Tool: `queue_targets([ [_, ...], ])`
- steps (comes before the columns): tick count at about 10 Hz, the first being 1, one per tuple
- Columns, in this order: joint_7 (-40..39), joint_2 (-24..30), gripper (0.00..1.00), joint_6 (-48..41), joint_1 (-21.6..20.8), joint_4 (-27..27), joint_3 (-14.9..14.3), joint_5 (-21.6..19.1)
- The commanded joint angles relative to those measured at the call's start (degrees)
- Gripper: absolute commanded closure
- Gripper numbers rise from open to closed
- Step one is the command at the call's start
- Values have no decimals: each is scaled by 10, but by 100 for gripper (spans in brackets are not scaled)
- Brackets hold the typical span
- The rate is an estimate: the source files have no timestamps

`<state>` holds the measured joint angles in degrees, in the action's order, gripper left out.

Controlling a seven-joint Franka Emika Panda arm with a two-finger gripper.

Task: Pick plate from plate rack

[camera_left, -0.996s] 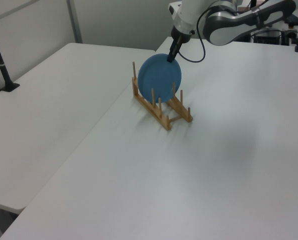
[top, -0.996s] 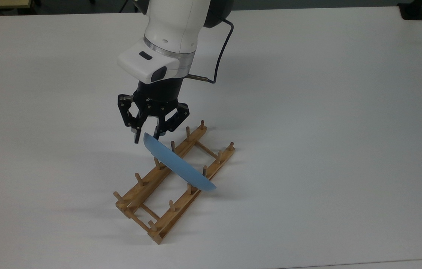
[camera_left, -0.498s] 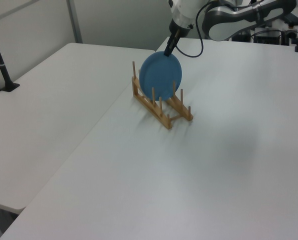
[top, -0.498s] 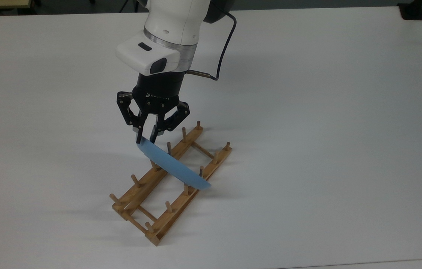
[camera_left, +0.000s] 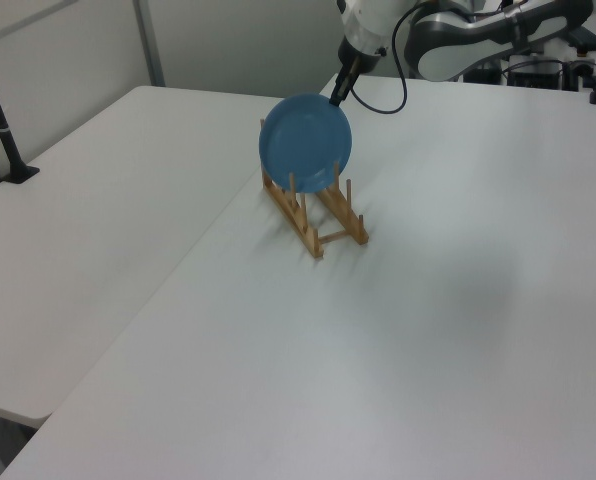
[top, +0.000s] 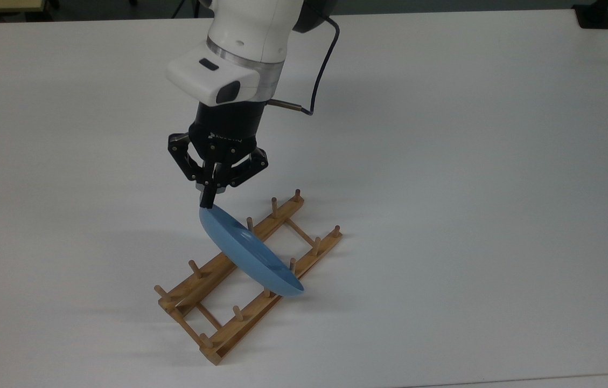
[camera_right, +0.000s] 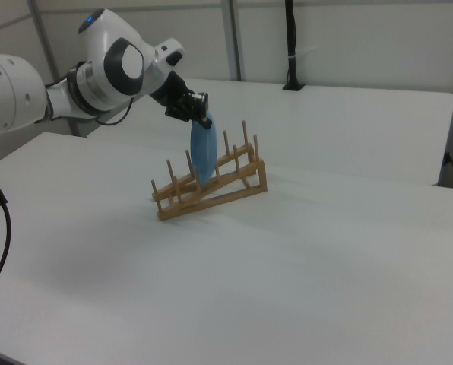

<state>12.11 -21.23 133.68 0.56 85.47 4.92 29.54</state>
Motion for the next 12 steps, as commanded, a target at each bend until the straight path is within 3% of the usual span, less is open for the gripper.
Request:
queue_targets([
  [1, 12, 34, 100, 1, 0, 9, -6, 11],
  [2, 12, 31, 100, 1, 0, 10, -6, 12],
  [4, 15, 30, 55, -1, -3, 14, -6, 10],
  [5, 16, 27, 49, -2, -5, 15, -6, 10],
  [10, 16, -1, 50, -8, -11, 18, -5, 29],
  [12, 16, -6, 63, -7, -11, 18, -5, 35],
])
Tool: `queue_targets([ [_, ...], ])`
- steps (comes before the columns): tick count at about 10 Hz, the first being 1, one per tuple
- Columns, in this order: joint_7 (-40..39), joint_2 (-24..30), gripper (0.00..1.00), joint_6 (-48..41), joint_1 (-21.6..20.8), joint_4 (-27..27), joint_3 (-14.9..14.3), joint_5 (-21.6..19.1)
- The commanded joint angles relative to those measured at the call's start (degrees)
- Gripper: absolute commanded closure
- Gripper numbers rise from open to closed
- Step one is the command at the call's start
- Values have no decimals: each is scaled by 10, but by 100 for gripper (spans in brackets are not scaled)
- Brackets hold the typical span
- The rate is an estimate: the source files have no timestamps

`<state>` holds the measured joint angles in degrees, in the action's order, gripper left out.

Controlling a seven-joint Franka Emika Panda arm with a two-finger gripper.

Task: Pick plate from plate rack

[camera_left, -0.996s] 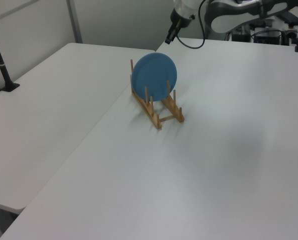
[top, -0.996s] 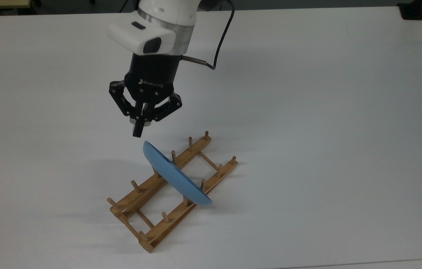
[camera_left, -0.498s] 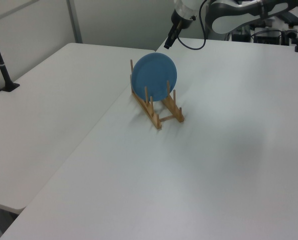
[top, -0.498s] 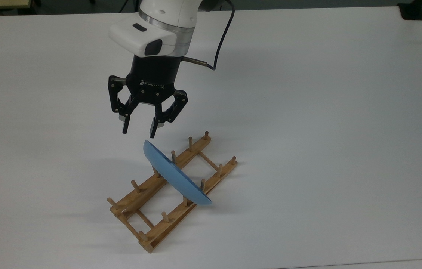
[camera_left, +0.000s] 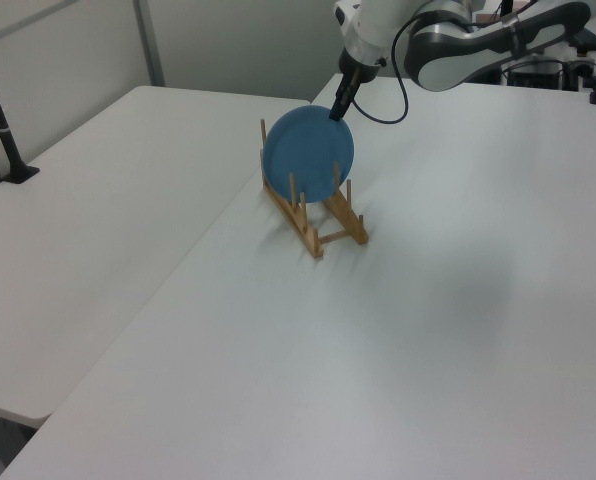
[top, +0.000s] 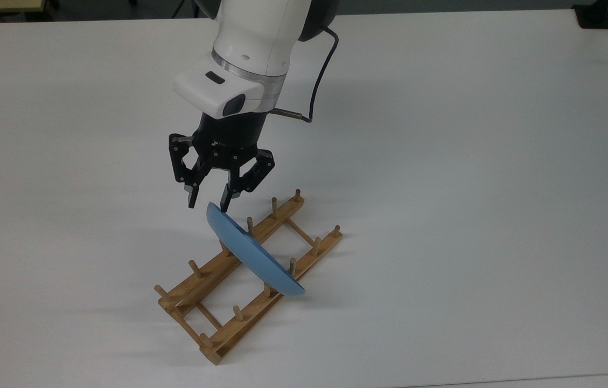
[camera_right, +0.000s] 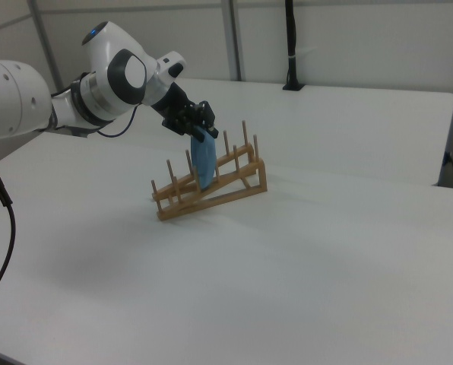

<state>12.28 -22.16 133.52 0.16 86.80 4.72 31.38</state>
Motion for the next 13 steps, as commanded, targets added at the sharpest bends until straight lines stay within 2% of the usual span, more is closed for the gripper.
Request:
queue_targets([
  [1, 13, 1, 71, -3, -7, 5, -3, 18],
  [3, 14, -9, 77, 0, -6, 5, -3, 38],
  [5, 14, -8, 97, 0, -6, 2, -2, 36],
  [9, 11, 22, 100, -3, 0, -1, -5, 37],
  [11, 16, 45, 100, -6, 6, -1, -5, 25],
  [12, 16, 54, 100, -8, 7, 0, -5, -21],
  [13, 15, 55, 100, -24, 7, -1, -6, -87],
])
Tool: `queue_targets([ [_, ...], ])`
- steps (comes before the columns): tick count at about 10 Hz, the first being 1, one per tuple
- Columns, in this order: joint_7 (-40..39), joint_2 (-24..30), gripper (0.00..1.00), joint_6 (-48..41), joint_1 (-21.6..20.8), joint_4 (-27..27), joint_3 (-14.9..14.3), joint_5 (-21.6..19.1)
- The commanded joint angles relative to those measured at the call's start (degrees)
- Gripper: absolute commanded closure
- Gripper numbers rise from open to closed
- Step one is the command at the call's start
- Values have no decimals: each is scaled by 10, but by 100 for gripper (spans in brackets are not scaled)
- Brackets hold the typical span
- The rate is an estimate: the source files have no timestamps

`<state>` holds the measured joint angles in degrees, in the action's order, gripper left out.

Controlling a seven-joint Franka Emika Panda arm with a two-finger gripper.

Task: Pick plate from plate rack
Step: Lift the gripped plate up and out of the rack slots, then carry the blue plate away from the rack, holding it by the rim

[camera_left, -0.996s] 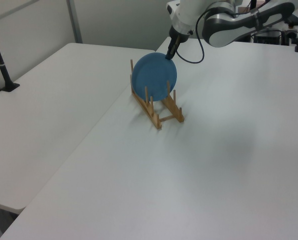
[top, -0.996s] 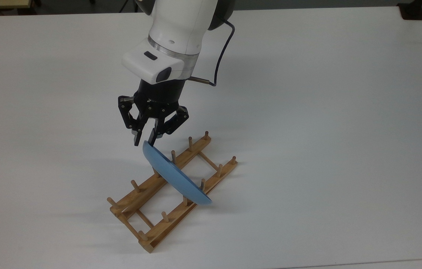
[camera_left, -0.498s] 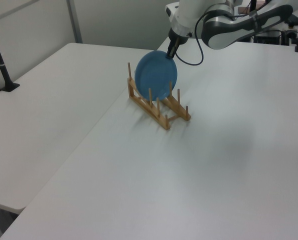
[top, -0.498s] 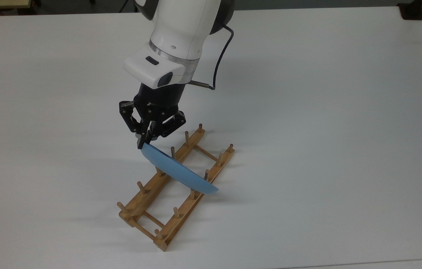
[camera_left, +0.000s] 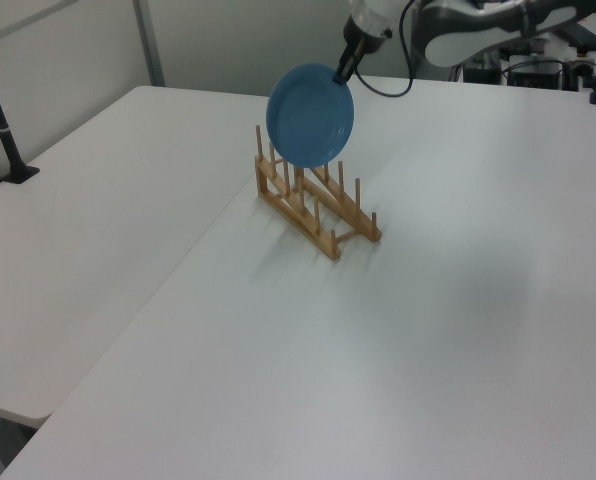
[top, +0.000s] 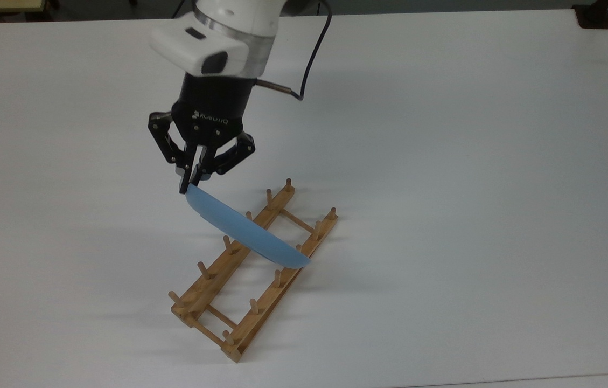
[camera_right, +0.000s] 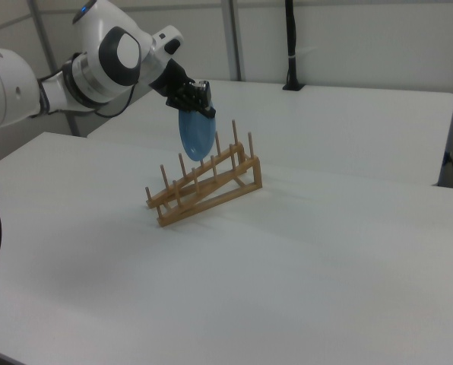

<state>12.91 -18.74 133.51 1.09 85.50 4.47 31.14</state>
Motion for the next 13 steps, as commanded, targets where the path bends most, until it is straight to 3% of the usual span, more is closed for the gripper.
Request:
queue_targets([
  [1, 9, 30, 100, -51, -3, 12, -3, -139],
  [3, -24, 41, 100, -135, -3, 12, 2, -235],
  [5, -172, 40, 100, -261, -13, 18, 5, -283],
  [9, -455, 18, 100, -394, -17, 85, 5, -278],
  [13, -563, -68, 100, -409, -31, 121, 5, -225],
])
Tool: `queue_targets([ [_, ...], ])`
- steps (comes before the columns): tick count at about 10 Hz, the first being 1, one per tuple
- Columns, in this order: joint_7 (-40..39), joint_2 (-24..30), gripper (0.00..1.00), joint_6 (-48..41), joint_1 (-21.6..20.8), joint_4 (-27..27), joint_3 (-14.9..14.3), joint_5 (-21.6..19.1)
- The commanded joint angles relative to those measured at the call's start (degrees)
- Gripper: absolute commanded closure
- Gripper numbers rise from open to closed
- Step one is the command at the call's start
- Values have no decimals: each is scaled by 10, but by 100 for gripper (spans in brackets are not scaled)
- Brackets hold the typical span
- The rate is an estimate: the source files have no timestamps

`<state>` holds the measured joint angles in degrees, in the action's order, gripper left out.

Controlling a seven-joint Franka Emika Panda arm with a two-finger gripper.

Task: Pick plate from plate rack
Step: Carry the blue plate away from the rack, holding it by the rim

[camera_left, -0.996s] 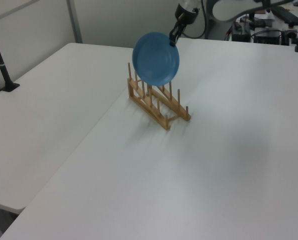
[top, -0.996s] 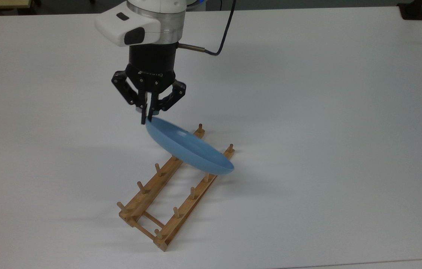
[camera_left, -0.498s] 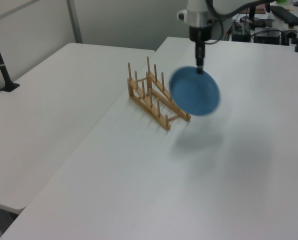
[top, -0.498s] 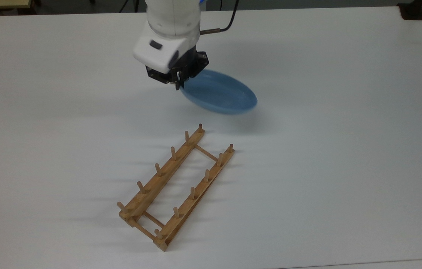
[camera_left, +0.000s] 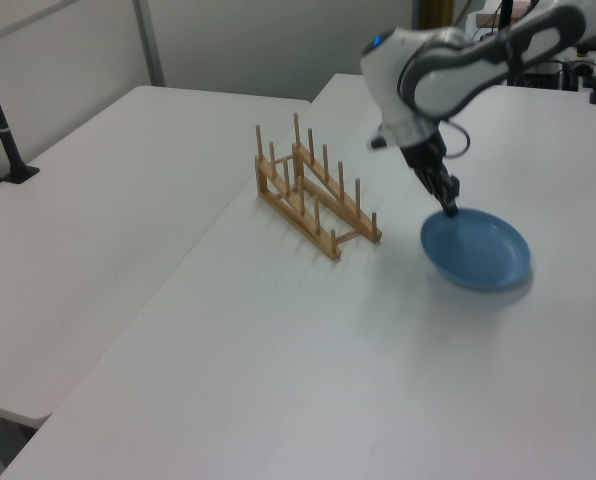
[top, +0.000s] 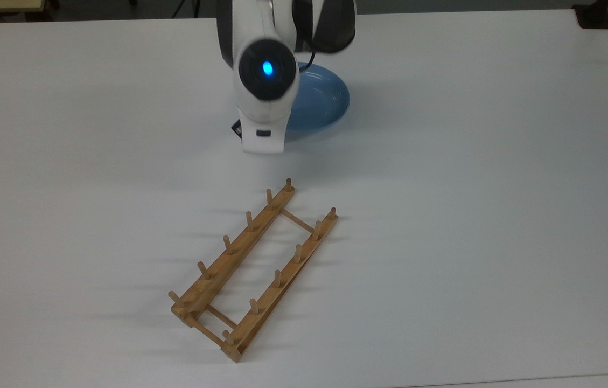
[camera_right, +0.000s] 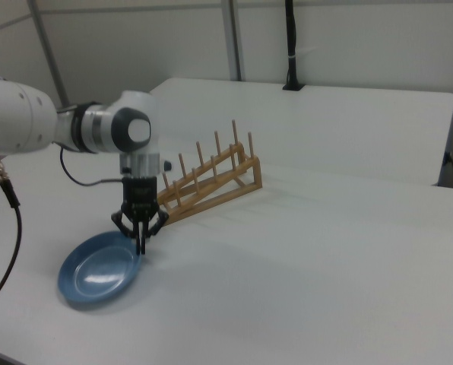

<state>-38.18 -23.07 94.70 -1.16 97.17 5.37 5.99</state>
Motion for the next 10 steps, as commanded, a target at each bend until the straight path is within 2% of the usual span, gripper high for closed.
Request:
queue_targets([
  [1, -70, -30, 97, -31, -9, 5, -4, 28],
  [2, -61, -30, 67, -42, -9, 1, -4, 28],
  [3, -25, -25, 22, -43, -9, -5, -4, 28],
  [4, 42, -22, 0, -43, -9, -28, -4, 28],
  [7, 185, 55, 0, -41, -12, -58, -4, 21],
  [10, 394, 156, 0, -36, -18, -52, -4, 10],
])
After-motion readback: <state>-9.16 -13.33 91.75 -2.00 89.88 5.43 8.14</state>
